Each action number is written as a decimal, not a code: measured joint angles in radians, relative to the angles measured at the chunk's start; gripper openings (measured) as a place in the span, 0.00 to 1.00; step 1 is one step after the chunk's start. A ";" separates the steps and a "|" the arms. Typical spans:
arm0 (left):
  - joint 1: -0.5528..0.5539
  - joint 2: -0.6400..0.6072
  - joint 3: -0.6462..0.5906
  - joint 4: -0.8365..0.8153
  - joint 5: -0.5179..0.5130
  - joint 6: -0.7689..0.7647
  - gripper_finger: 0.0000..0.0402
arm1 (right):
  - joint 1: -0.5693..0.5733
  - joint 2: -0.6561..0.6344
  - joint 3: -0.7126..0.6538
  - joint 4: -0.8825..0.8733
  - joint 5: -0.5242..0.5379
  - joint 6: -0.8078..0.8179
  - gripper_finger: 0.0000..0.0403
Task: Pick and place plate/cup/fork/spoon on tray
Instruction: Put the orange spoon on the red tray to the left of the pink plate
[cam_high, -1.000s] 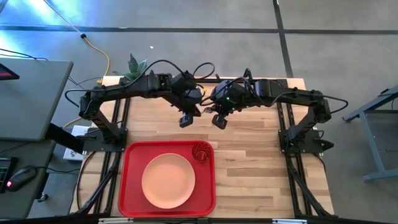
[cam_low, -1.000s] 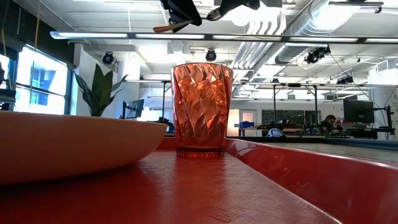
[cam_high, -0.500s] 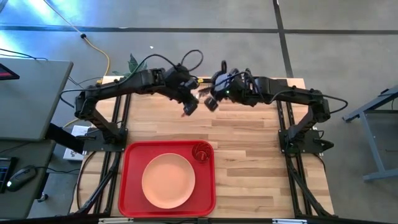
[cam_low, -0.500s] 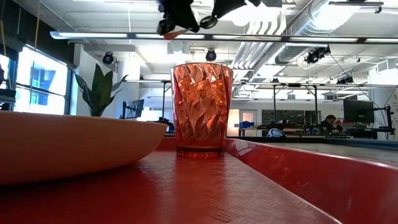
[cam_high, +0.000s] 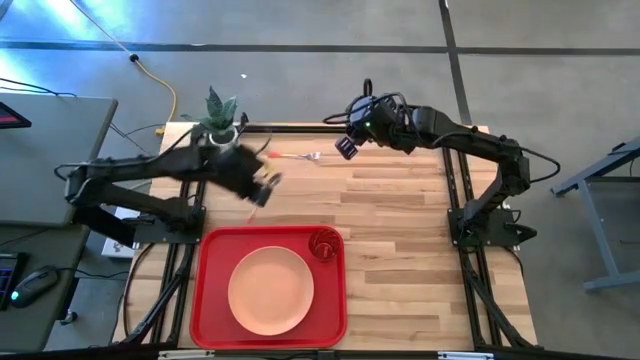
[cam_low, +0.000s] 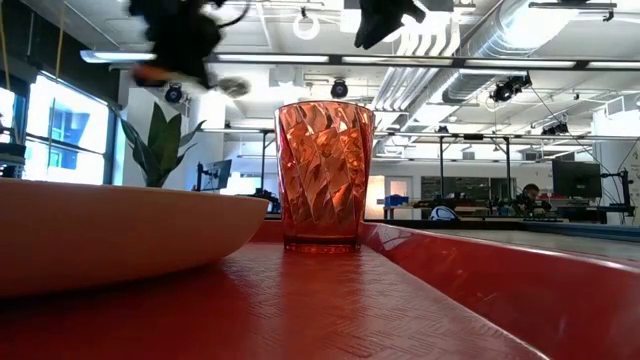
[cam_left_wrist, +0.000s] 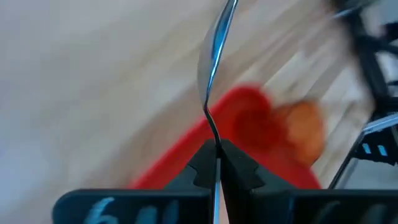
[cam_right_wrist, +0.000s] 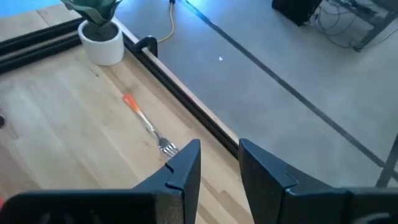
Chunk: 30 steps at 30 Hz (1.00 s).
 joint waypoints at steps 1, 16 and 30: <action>-0.023 -0.040 -0.044 -0.034 -0.001 -0.066 0.00 | -0.006 0.000 0.000 -0.001 -0.007 0.002 0.25; -0.685 -0.339 -0.439 -0.022 -0.310 -0.863 0.01 | -0.035 0.000 0.000 -0.072 -0.031 0.082 0.25; -1.095 -0.187 -0.517 0.032 -0.580 -1.177 0.01 | -0.014 0.001 0.000 -0.101 -0.044 0.193 0.25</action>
